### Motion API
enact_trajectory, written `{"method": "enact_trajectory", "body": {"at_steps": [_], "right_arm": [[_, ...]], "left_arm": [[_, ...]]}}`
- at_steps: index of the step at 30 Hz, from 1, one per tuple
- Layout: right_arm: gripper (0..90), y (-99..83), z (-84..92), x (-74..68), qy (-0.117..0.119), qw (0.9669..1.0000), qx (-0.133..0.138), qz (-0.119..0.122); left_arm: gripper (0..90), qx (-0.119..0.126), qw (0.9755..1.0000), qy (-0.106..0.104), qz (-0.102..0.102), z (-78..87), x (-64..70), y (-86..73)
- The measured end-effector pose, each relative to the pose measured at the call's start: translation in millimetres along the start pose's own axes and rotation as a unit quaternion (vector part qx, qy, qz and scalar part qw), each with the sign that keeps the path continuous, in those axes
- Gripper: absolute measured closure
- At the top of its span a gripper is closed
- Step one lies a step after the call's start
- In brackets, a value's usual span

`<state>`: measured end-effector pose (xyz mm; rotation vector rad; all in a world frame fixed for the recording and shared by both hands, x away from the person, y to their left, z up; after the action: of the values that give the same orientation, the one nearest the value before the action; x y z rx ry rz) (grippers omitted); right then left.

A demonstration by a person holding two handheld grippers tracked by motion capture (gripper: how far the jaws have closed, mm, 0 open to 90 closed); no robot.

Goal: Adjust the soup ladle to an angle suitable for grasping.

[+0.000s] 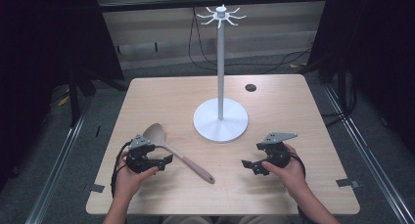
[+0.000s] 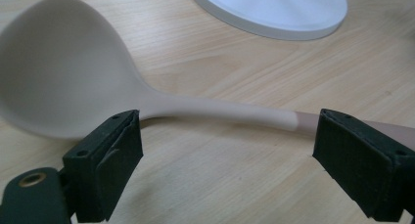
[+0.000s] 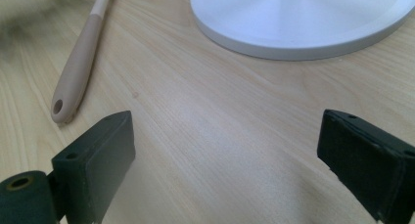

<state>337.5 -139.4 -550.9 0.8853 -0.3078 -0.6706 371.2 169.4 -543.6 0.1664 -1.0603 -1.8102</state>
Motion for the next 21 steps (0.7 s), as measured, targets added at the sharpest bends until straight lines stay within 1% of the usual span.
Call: {"method": "enact_trajectory", "body": {"at_steps": [4,5,9,11,16,17,18,19,20,21], "right_arm": [[6.9,0.6,-0.3,-0.1,0.001,1.0000,-0.001,0.001],[6.9,1.0,-0.4,-0.2,0.000,1.0000,-0.001,0.002],[6.9,2.0,-2.4,-2.1,0.003,1.0000,-0.002,0.004],[6.9,2.1,-2.9,-2.3,0.004,1.0000,-0.001,0.006],[7.1,2.9,-5.6,-2.7,0.006,1.0000,-0.004,0.006],[7.2,4.8,-6.0,-2.7,0.006,1.0000,-0.002,0.007],[7.2,5.7,-6.2,-2.6,0.007,0.9999,-0.001,0.008],[7.2,5.7,-6.2,-2.6,0.007,0.9999,-0.001,0.008],[7.2,9.3,-7.6,-2.5,0.006,0.9999,0.003,0.008],[7.3,10.9,-8.8,-2.8,0.007,0.9999,0.005,0.008]], "left_arm": [[12.1,-0.004,1.0000,-0.002,-0.006,-1.0,3.6,-1.4],[12.1,-0.006,0.9999,-0.002,-0.011,-1.0,4.3,-2.0],[13.6,-0.010,0.9998,-0.002,-0.015,-1.4,5.2,-3.4],[14.4,-0.010,0.9999,-0.005,-0.013,-0.9,6.4,-3.5],[17.4,-0.015,0.9996,-0.011,-0.020,0.9,10.3,-6.0],[21.9,-0.022,0.9992,-0.012,-0.031,1.8,11.5,-8.3],[23.5,-0.026,0.9990,-0.016,-0.033,1.9,13.4,-9.8],[26.2,-0.026,0.9990,-0.016,-0.033,1.9,13.4,-9.8],[29.6,-0.028,0.9988,-0.015,-0.037,2.8,14.6,-11.3],[33.2,-0.032,0.9984,-0.020,-0.042,4.4,17.3,-13.4]]}}
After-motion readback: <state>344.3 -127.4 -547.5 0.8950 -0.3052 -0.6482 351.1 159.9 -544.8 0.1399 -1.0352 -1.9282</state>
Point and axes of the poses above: each handheld gripper's, and its own axes: z roughly backward along the jaws, y roughly out of its top, x roughly to its right, the point moved 10 cm from there along -z, roughly forward along the jaws, and after that the axes turned 12 degrees about z, right-handed, at the moved point
